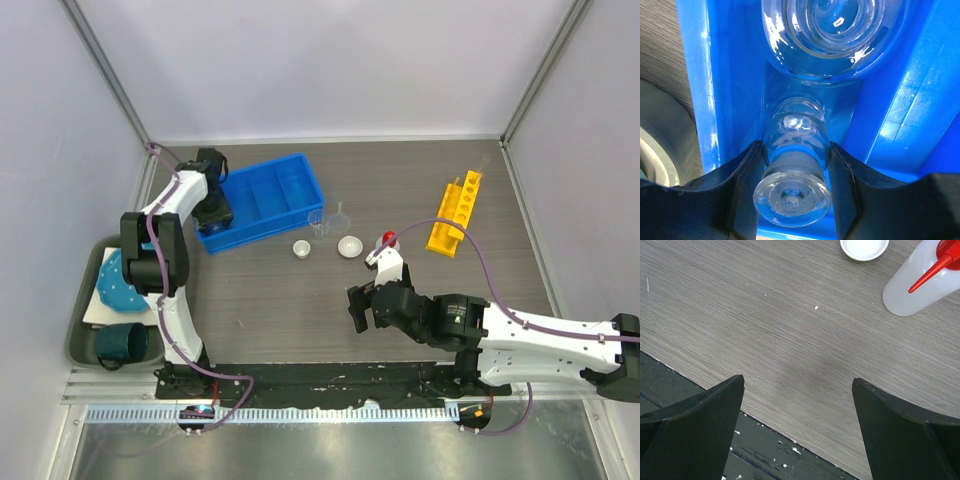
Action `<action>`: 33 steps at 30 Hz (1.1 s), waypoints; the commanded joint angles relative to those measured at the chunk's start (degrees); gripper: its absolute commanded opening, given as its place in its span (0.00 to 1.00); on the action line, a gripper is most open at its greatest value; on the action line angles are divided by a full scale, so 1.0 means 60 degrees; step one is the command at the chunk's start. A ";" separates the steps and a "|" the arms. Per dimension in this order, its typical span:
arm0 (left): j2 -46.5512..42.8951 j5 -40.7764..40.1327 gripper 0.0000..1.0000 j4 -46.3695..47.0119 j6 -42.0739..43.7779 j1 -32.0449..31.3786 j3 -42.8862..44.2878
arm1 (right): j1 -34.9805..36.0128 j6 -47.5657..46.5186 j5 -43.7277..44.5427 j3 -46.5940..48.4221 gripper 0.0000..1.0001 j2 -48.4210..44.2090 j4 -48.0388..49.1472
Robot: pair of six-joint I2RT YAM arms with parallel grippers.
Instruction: Organize the chemistry lab equipment
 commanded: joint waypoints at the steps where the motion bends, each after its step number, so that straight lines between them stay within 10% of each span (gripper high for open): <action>1: -0.0074 -0.0025 0.28 0.0331 -0.0081 0.0116 0.0010 | 0.0063 0.0075 0.0220 0.0015 0.95 -0.0153 0.0250; 17: -0.0235 0.0121 0.70 0.0317 -0.0007 0.0102 -0.0107 | 0.0063 0.0177 0.0191 -0.0088 0.95 -0.0241 0.0235; 33: -0.1450 0.0458 0.76 -0.0606 -0.0154 0.0087 0.0113 | 0.0063 0.0163 0.0089 -0.0103 0.95 -0.0183 0.0396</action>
